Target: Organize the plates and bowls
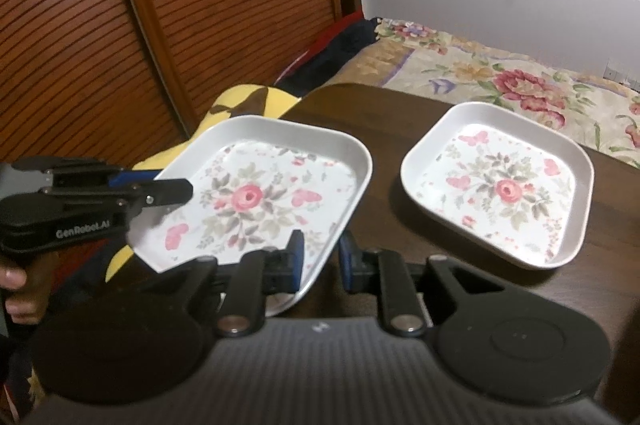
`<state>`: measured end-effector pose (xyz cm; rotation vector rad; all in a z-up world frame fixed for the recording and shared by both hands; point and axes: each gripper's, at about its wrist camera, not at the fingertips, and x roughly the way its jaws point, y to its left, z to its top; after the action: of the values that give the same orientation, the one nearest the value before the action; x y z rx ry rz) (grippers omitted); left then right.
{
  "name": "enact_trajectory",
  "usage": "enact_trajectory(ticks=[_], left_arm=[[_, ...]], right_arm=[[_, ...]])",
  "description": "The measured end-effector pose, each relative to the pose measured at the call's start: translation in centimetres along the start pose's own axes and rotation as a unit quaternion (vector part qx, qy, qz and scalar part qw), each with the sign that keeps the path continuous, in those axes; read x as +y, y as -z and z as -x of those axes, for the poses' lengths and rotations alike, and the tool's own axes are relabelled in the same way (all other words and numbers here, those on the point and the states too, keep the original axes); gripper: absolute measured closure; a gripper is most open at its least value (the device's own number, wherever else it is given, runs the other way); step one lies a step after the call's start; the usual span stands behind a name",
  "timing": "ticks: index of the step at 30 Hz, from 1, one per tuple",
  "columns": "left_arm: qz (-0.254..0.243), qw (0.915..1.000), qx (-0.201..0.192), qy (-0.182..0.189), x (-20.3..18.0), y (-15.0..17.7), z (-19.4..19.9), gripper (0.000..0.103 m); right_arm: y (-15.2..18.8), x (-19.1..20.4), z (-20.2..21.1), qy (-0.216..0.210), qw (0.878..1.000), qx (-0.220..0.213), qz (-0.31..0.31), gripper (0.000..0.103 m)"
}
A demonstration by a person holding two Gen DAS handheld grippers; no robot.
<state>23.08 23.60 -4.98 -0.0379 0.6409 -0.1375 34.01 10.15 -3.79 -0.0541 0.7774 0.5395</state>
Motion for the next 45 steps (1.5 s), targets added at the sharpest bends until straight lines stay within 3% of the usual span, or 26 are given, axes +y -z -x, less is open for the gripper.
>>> enact_trajectory(ticks=[16,32,45], left_arm=[[-0.036,0.9990,-0.028,-0.001,-5.3,-1.1,5.4,0.084],[-0.072,0.9962,-0.046,0.014,-12.2,-0.5,9.3,0.084],[-0.090,0.9945,-0.041,0.036,-16.3,1.2,10.1,0.084]], right_arm=[[0.7,-1.3,6.6,-0.001,0.999,-0.049,-0.007,0.083],[4.2,-4.0,13.8,0.010,0.996,-0.091,-0.019,0.083],[7.8,-6.0,17.0,0.029,0.994,-0.100,-0.041,0.083]])
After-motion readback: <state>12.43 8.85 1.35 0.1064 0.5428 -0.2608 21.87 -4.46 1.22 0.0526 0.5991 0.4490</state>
